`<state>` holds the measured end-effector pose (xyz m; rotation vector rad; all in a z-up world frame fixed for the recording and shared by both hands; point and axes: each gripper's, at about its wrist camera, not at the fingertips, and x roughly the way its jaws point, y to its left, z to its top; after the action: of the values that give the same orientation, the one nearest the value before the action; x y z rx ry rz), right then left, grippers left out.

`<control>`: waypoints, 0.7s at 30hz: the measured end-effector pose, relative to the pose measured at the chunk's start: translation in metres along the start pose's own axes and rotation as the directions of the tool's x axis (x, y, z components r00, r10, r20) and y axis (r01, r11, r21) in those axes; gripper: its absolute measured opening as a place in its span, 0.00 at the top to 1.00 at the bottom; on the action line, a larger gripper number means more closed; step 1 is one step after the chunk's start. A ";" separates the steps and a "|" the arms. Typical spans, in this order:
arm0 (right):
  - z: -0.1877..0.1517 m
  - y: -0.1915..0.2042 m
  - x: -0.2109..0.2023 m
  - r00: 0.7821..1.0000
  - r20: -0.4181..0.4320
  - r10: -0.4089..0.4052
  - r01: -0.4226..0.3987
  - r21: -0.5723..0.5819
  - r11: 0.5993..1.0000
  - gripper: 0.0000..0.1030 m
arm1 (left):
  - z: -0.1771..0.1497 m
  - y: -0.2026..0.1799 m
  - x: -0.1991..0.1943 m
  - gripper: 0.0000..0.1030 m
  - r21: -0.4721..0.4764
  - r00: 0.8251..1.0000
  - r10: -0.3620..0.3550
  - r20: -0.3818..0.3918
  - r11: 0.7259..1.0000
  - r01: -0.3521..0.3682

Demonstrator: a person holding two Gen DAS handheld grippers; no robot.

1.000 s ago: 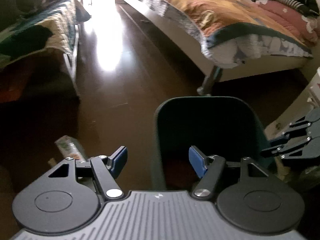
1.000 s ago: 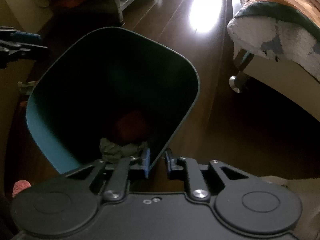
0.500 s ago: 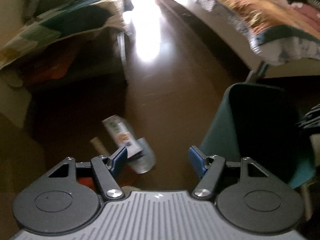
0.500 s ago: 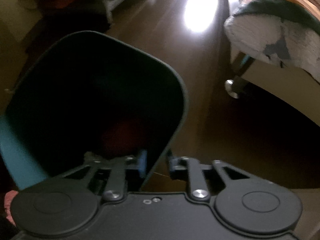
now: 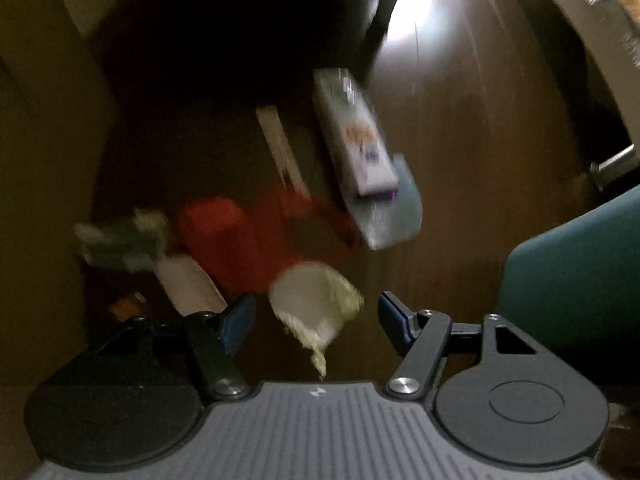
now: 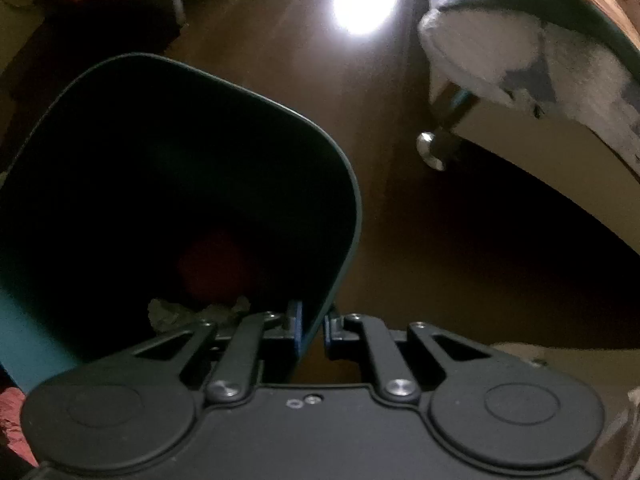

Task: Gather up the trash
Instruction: 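Move the left tool back down to the white cabbage leaf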

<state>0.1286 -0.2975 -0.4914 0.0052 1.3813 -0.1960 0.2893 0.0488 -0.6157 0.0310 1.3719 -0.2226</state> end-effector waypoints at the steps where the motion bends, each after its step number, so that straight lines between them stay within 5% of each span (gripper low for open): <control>1: -0.004 -0.003 -0.001 1.000 -0.009 -0.003 0.004 0.010 1.000 0.92 | -0.002 0.002 0.015 0.35 -0.018 0.999 -0.019 -0.033 1.000 0.018; 6: -0.025 -0.006 -0.005 0.999 -0.045 -0.019 0.022 0.062 0.998 0.91 | -0.007 0.014 0.074 0.35 -0.155 0.986 -0.107 -0.130 0.984 0.086; 10: -0.028 -0.005 -0.006 0.998 -0.052 -0.030 0.035 0.089 0.995 0.91 | -0.004 0.026 0.107 0.34 -0.319 0.975 -0.148 -0.164 0.943 0.090; 13: -0.026 -0.006 -0.005 0.998 -0.054 -0.031 0.036 0.105 0.994 0.91 | 0.003 0.031 0.127 0.32 -0.430 0.972 -0.105 -0.209 0.903 0.005; 17: -0.026 -0.009 -0.004 0.998 -0.048 -0.026 0.031 0.107 0.994 0.91 | 0.015 0.024 0.133 0.32 -0.412 0.966 0.055 -0.251 0.897 -0.158; 21: -0.028 -0.013 -0.004 0.999 -0.034 -0.011 0.015 0.120 0.993 0.91 | 0.016 0.025 0.132 0.28 -0.435 0.966 0.018 -0.258 0.890 -0.133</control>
<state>0.0991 -0.3061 -0.4916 0.1006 1.4012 -0.2910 0.3327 0.0530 -0.7437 -0.2840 1.6419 0.1781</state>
